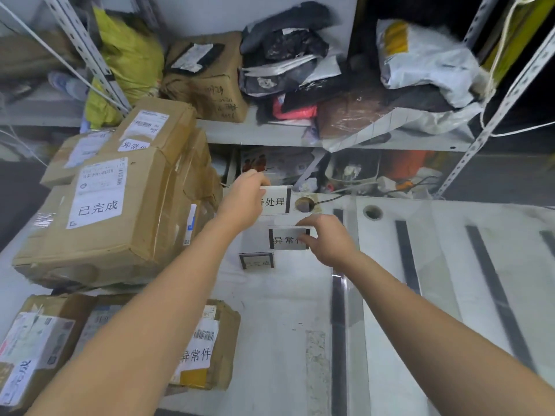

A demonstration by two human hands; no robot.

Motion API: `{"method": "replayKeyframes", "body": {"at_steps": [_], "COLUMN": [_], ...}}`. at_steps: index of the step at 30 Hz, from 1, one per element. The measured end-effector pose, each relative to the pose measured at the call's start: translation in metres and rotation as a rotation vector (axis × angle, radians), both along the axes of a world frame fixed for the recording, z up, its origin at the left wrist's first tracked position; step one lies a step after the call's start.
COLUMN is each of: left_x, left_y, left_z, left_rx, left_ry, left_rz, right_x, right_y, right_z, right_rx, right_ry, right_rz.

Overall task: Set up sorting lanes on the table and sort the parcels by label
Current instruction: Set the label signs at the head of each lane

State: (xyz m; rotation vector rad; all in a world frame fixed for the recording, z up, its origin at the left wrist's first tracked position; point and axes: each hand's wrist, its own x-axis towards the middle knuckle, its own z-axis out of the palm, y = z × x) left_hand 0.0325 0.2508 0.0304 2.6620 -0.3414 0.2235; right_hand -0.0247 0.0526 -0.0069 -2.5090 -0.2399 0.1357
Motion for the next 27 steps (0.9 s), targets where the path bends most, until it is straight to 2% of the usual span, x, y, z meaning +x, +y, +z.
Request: {"method": "replayKeyframes", "body": {"at_steps": [6, 12, 15, 20, 27], "left_x": [-0.001, 0.005, 0.018, 0.037, 0.065], "left_y": [-0.029, -0.067, -0.086, -0.108, -0.122], "left_z": [0.015, -0.009, -0.033, -0.078, -0.115], "left_rx": [0.087, 0.111, 0.067, 0.046, 0.019], "left_ry": [0.048, 0.147, 0.214, 0.21, 0.341], "left_rz": [0.032, 0.025, 0.005, -0.053, -0.062], "right_x": [-0.027, -0.05, -0.048, -0.041, -0.033], "right_y": [-0.069, -0.14, -0.169, -0.208, -0.245], "right_z": [0.047, 0.066, 0.067, 0.053, 0.032], "right_rx": [-0.06, -0.001, 0.005, 0.027, 0.016], "right_ry": [-0.106, -0.136, -0.157, -0.143, -0.092], "right_rz": [-0.022, -0.148, -0.227, -0.406, -0.463]}}
